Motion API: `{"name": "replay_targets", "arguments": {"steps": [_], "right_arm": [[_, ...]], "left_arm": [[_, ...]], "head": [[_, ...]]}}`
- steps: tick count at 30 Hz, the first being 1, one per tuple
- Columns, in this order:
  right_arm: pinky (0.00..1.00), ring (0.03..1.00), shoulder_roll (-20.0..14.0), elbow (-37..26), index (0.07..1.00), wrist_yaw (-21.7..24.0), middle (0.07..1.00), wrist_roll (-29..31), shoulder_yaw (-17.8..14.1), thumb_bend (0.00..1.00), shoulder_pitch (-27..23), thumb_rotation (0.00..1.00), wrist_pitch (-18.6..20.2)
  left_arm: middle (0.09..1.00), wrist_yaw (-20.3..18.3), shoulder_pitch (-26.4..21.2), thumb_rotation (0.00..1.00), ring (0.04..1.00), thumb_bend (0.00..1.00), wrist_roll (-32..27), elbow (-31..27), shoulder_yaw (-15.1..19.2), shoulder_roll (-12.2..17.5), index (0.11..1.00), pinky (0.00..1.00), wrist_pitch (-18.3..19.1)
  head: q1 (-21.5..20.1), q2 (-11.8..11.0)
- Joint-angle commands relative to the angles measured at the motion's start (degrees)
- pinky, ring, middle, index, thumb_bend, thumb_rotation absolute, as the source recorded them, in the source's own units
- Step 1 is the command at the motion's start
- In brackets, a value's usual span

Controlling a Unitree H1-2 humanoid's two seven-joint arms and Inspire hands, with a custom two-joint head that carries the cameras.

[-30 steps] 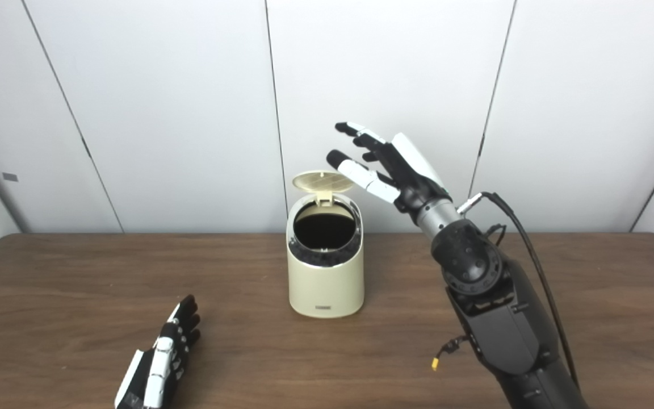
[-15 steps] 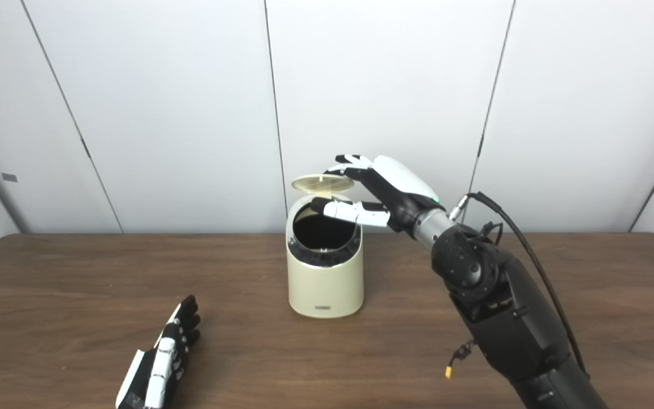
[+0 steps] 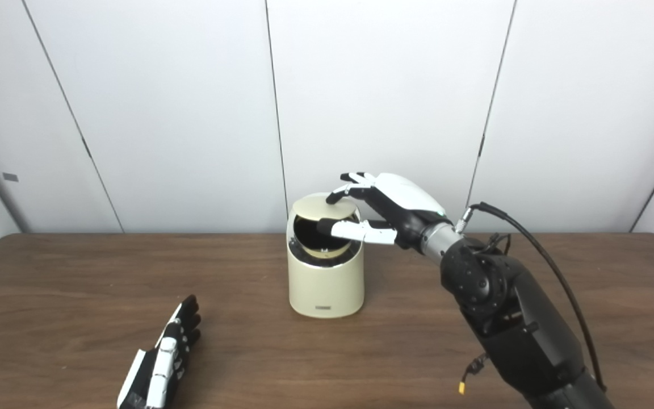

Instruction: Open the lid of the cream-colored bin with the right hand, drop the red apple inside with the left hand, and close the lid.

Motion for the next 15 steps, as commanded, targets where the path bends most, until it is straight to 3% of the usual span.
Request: {"name": "replay_targets", "arguments": {"steps": [1, 15], "right_arm": [[0.99, 1.000, -1.6, -2.4, 0.774, 0.1, 0.959, -1.5, -0.2, 0.66, -1.6, 1.00, -1.6], [1.00, 1.000, -2.3, -3.1, 0.765, 1.6, 0.949, -5.0, 1.3, 0.60, 1.9, 0.90, -4.9]], "left_arm": [[1.000, 0.1, 0.0, 1.00, 1.000, 0.55, 0.5, 0.3, -0.5, -0.1, 1.000, 1.00, 1.6], [1.000, 0.1, 0.0, 0.99, 1.000, 0.56, 0.2, 0.1, -1.2, -0.3, 1.000, 1.00, 0.6]], "head": [[-0.1, 0.1], [0.1, 1.0]]}}
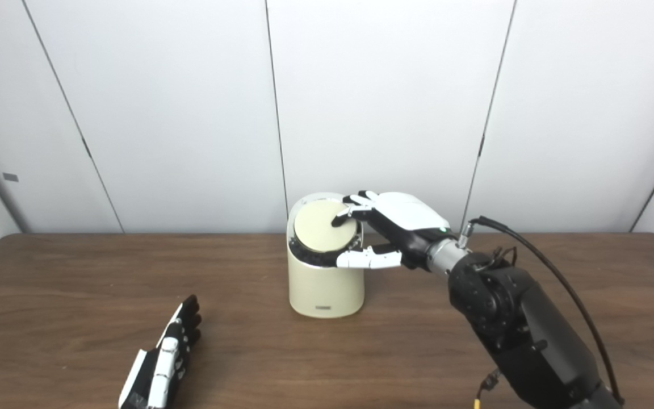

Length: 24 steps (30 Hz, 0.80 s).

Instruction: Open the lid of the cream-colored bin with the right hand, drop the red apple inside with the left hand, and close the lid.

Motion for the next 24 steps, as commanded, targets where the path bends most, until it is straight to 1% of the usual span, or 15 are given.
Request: {"name": "replay_targets", "arguments": {"steps": [1, 3, 6, 10, 13, 16, 21, 24], "right_arm": [[1.00, 1.000, -0.5, -1.6, 0.765, 0.3, 0.949, -0.8, 0.1, 0.60, -0.5, 0.90, -1.0], [1.00, 1.000, -0.5, -2.0, 0.770, 0.8, 0.951, -1.5, 0.2, 0.60, -0.1, 0.92, -0.8], [1.00, 1.000, -0.3, -2.4, 0.780, 1.6, 0.956, -1.9, 0.3, 0.60, 0.4, 0.93, -0.1], [1.00, 1.000, -0.1, -1.8, 0.786, 1.8, 0.958, -2.3, 0.5, 0.60, 0.5, 0.93, -0.6], [1.00, 1.000, -0.1, -1.4, 0.789, 2.1, 0.967, -2.8, 0.7, 0.60, 0.2, 0.93, -0.6], [1.00, 1.000, -0.2, -1.1, 0.785, 1.6, 0.967, -3.9, 1.2, 0.59, 0.1, 0.92, -1.6], [1.00, 1.000, -1.0, -2.0, 0.786, 0.9, 0.968, -8.5, 3.0, 0.58, 0.3, 0.92, -4.1], [1.00, 1.000, -1.0, -2.3, 0.786, 1.0, 0.969, -10.7, 3.6, 0.58, 0.4, 0.92, -4.9]], "left_arm": [[1.000, -0.1, 0.1, 0.99, 1.000, 0.57, 0.2, 0.1, -0.7, -0.3, 1.000, 1.00, 0.7], [1.000, -0.1, 0.1, 0.97, 1.000, 0.59, 0.1, 0.1, -0.6, -0.4, 1.000, 1.00, 0.7], [1.000, -0.2, 0.2, 0.95, 1.000, 0.59, -0.2, -0.1, -0.6, -0.4, 1.000, 1.00, 0.9], [1.000, -0.4, 0.2, 0.92, 1.000, 0.60, -0.8, -0.3, -0.6, -0.4, 1.000, 1.00, 1.2], [1.000, -0.2, 0.2, 0.91, 1.000, 0.59, -1.0, -0.3, -0.5, -0.7, 1.000, 1.00, 1.1], [1.000, 0.0, 0.0, 0.89, 1.000, 0.59, -0.9, 0.1, -0.4, -0.8, 1.000, 1.00, 0.6], [1.000, -0.1, -0.2, 0.87, 1.000, 0.59, -1.5, 0.4, -0.3, -0.8, 1.000, 1.00, 0.1], [1.000, -0.3, -0.2, 0.85, 1.000, 0.59, -1.9, 0.3, -0.4, -0.7, 1.000, 1.00, 0.3]], "head": [[-0.1, 0.2], [-0.1, 0.2], [-0.1, 0.5], [-0.2, 0.6], [-0.3, 0.8], [-0.3, 0.8], [-0.4, 1.0], [-0.4, 1.2]]}}
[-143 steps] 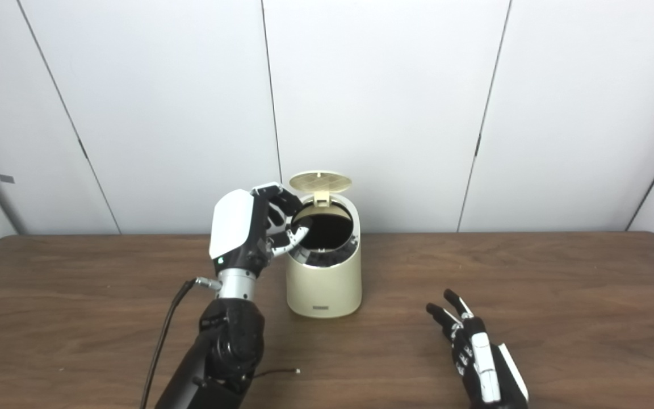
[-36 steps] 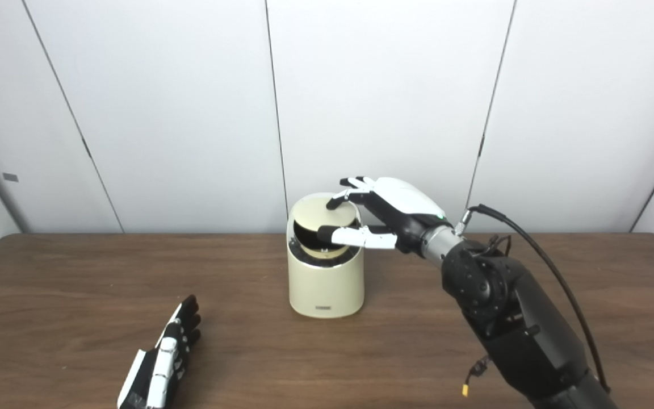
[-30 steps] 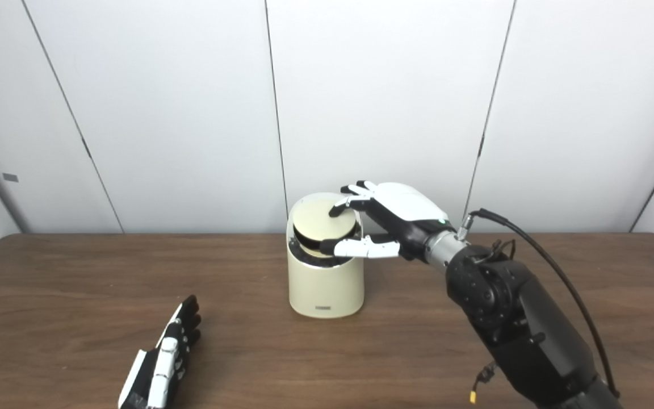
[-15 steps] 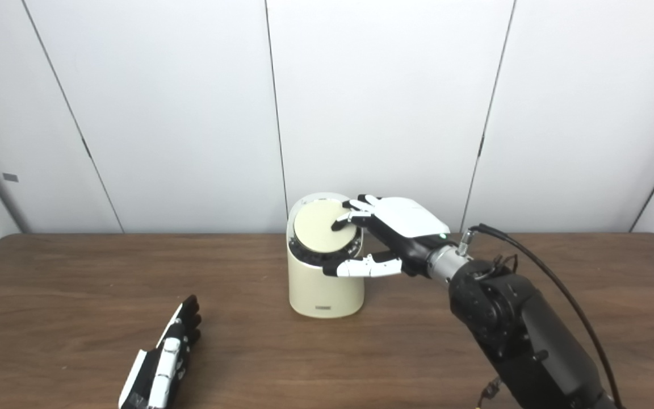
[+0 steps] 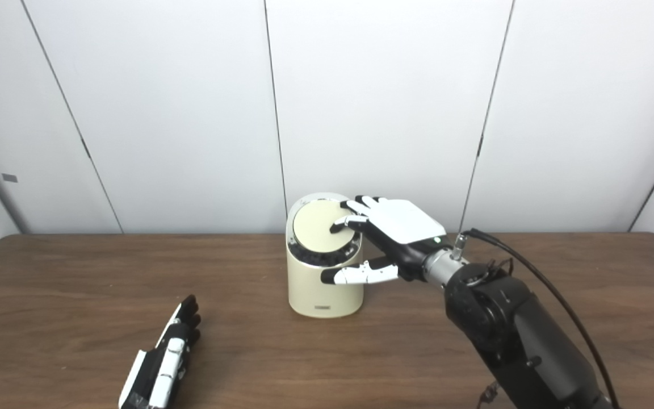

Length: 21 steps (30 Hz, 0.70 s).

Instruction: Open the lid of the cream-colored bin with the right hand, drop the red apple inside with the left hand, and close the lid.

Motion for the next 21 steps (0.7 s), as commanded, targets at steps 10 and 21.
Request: {"name": "replay_targets", "arguments": {"steps": [10, 21], "right_arm": [[1.00, 1.000, -1.6, -0.7, 0.807, 4.4, 1.000, -12.1, 4.7, 0.61, -1.4, 1.00, -3.8], [1.00, 1.000, -0.2, -1.8, 0.797, 3.7, 0.999, -10.3, 1.8, 0.61, -0.1, 0.99, -4.1]], "left_arm": [[1.000, 0.9, -0.2, 0.81, 1.000, 0.58, -0.1, 0.1, -0.1, -1.0, 1.000, 1.00, -1.3], [1.000, 1.0, -0.1, 0.83, 1.000, 0.61, -0.1, -0.8, -0.6, -0.9, 1.000, 1.00, 0.1]], "head": [[0.3, 0.8], [0.4, 1.0]]}}
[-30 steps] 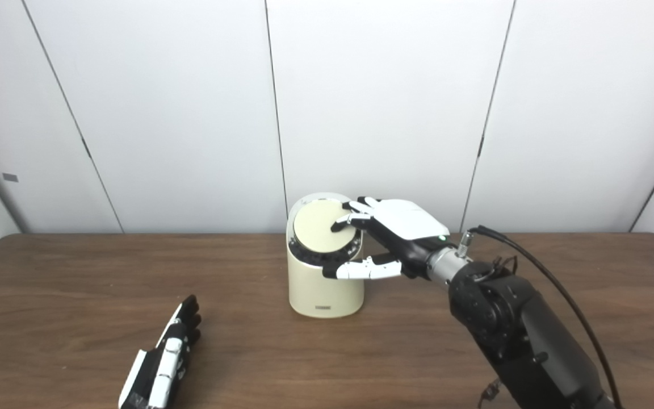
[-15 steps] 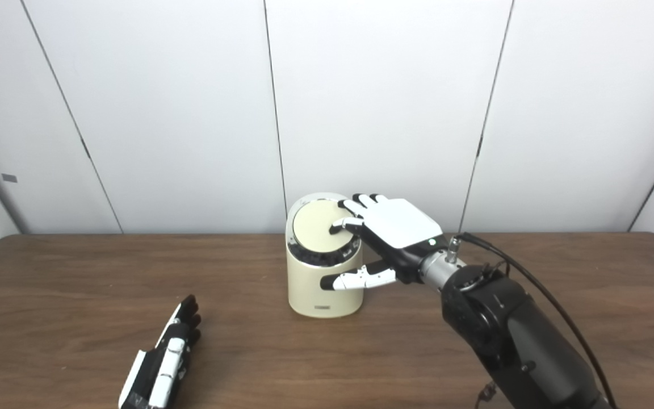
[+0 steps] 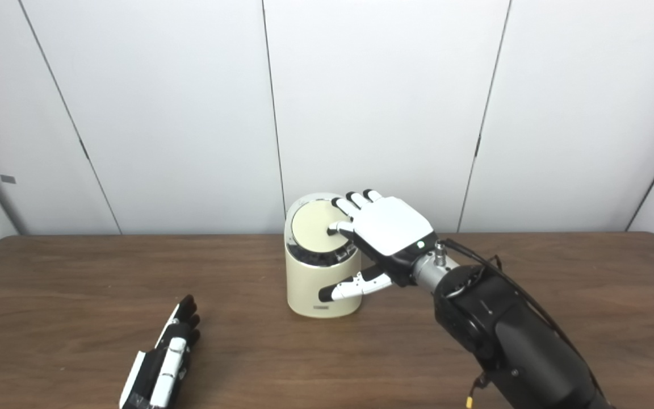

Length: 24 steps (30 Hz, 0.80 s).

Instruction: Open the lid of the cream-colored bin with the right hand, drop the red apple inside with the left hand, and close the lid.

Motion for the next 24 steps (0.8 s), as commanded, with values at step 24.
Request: {"name": "replay_targets", "arguments": {"steps": [24], "right_arm": [[1.00, 1.000, 6.6, -10.4, 0.967, -4.1, 0.999, 17.1, -21.1, 0.56, 13.0, 0.98, 6.6]], "left_arm": [[1.000, 0.2, -1.1, 0.83, 1.000, 0.55, 0.3, 0.1, -0.1, 0.0, 1.000, 1.00, -0.5]], "head": [[-0.7, -0.1]]}}
